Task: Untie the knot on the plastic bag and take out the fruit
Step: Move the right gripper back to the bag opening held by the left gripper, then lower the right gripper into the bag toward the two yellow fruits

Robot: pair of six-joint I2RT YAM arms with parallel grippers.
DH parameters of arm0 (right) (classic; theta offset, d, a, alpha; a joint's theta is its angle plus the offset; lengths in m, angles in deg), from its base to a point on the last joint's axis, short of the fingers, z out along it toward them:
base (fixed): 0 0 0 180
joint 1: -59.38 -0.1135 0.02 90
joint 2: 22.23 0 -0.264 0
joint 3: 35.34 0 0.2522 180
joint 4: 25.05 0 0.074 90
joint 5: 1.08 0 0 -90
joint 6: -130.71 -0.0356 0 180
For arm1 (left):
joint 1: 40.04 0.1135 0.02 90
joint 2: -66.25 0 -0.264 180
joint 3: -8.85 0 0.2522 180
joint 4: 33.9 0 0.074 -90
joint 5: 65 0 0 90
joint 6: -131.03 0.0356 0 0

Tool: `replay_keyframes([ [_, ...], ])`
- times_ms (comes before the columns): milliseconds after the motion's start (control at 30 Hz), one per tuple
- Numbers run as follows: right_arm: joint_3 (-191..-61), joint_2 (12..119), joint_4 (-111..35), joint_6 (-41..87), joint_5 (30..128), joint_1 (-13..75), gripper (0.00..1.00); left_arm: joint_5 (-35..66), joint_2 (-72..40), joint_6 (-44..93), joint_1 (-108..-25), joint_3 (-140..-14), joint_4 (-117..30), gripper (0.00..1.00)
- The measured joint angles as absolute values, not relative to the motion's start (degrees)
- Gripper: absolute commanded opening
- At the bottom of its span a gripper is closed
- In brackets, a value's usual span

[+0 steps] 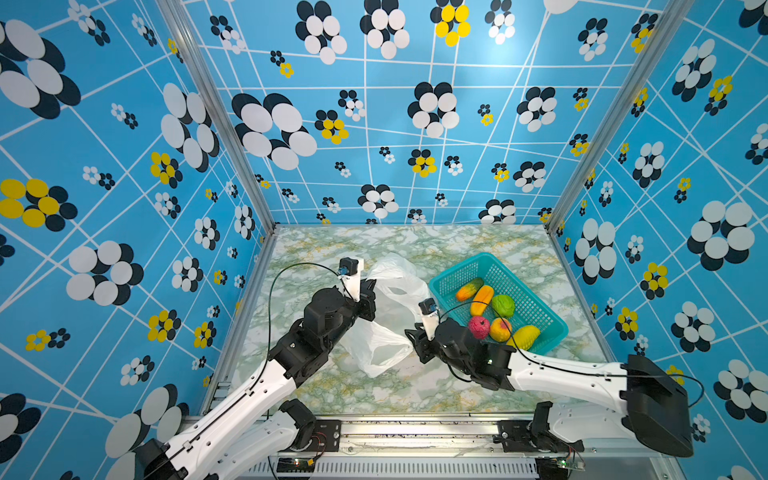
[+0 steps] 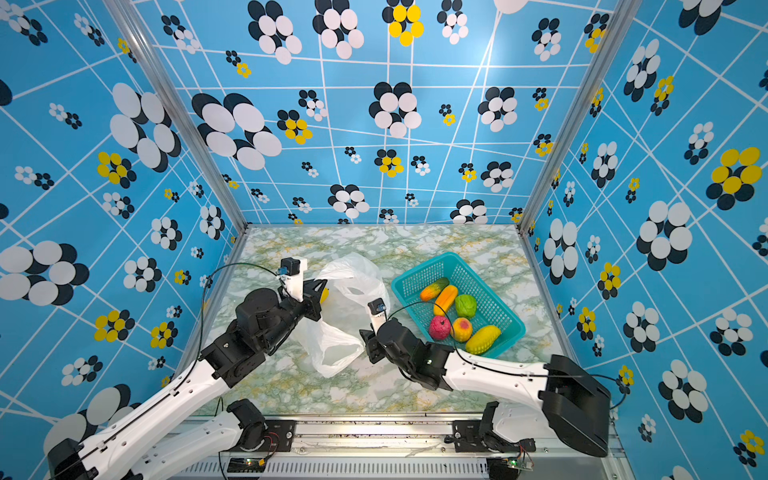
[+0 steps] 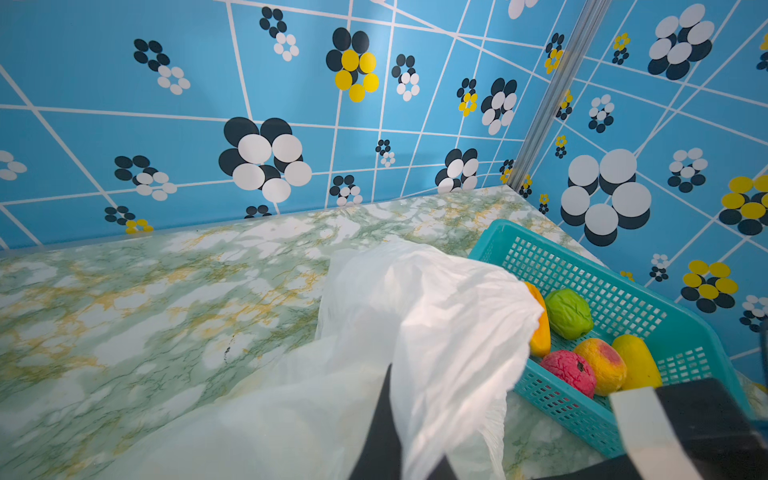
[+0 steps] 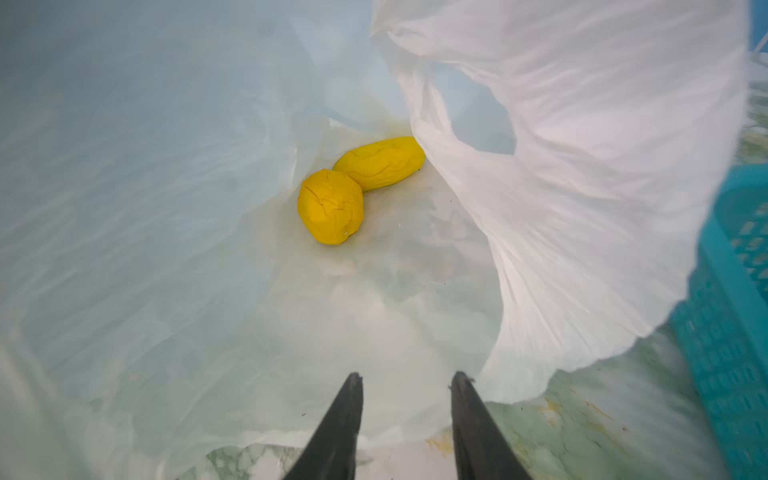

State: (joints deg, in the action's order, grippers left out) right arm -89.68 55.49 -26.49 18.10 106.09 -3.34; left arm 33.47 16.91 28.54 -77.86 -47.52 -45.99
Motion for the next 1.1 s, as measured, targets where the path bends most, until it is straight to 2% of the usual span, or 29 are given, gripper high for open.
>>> replay_keyframes([
  [167, -97.3, 69.3, -22.7, 14.8, 106.3, -3.3, 0.39, 32.6, 17.3, 28.3, -77.8, -47.5, -46.0, 0.00],
  [233, -101.5, 74.5, -21.6, 13.6, 104.9, -3.3, 0.43, 32.2, 17.3, 28.1, -77.8, -47.5, -46.0, 0.00],
  [467, -112.9, 84.8, -21.4, 9.3, 102.5, -3.5, 0.75, 29.8, 17.3, 28.2, -77.8, -47.5, -45.9, 0.00],
  [633, -127.0, 93.9, -29.0, 6.2, 107.9, -4.6, 0.95, 28.0, 17.9, 28.2, -77.4, -47.5, -44.9, 0.00],
  [833, -138.0, 102.9, -36.2, 3.3, 115.9, -3.8, 0.99, 25.3, 21.4, 28.6, -77.6, -46.2, -43.5, 0.00],
  [1100, -148.6, 112.8, -38.2, -3.8, 120.4, -0.9, 0.99, 23.5, 22.3, 28.9, -77.6, -44.7, -42.9, 0.00],
])
